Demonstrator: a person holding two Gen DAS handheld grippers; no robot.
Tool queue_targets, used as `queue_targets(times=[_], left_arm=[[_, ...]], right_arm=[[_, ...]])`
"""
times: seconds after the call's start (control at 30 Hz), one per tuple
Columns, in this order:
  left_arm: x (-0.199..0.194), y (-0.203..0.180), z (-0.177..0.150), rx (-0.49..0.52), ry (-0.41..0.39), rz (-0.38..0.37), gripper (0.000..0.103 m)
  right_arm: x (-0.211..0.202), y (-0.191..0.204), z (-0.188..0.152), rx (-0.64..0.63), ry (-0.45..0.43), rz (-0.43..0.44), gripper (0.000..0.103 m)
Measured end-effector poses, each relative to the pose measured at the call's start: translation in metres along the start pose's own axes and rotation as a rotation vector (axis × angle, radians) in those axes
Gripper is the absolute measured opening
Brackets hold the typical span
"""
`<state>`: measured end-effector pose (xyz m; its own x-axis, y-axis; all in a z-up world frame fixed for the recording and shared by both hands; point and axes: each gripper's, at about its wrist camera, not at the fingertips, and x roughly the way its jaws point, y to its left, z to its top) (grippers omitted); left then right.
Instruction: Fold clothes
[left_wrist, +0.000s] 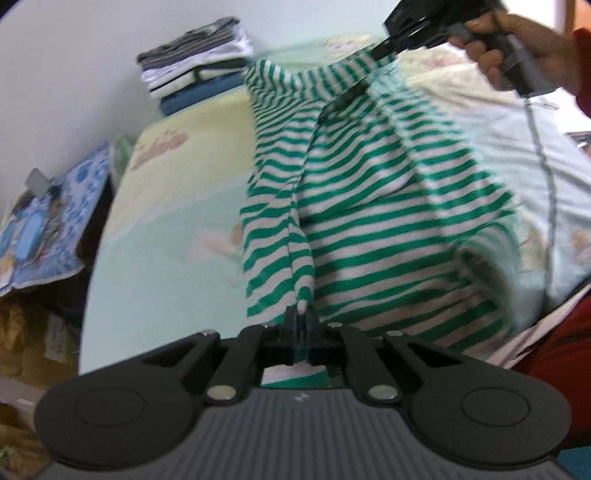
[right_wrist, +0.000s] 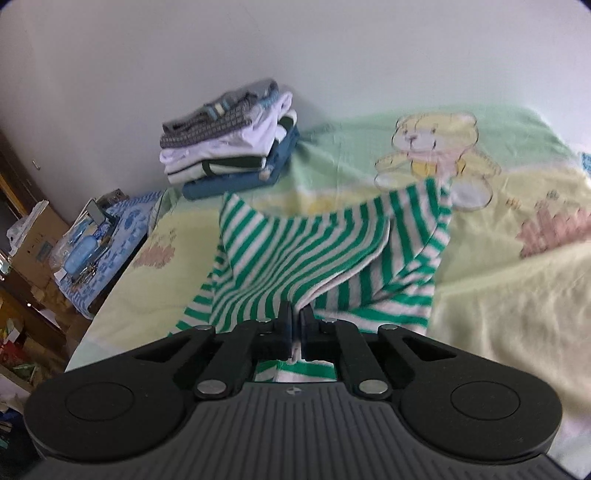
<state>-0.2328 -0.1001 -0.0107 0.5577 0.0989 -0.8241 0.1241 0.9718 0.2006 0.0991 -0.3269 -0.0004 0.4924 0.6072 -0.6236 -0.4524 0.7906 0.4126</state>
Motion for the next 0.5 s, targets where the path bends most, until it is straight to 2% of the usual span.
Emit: queue_targets(times=[0.2, 0.37, 0.43, 0.5], left_arm=[[0.013, -0.005, -0.003, -0.009, 0.035, -0.108, 0.003], [0.024, -0.010, -0.006, -0.017, 0.063, -0.199, 0.001], [0.029, -0.012, -0.007, -0.020, 0.075, -0.235, 0.000], [0.029, -0.010, -0.006, -0.017, 0.072, -0.240, 0.000]], right_arm=[[0.006, -0.006, 0.002, -0.048, -0.003, -0.100, 0.004], [0.036, -0.023, -0.014, -0.037, 0.064, -0.163, 0.004], [0.043, -0.022, -0.021, -0.056, 0.065, -0.187, 0.004], [0.046, -0.021, -0.021, -0.059, 0.051, -0.201, 0.004]])
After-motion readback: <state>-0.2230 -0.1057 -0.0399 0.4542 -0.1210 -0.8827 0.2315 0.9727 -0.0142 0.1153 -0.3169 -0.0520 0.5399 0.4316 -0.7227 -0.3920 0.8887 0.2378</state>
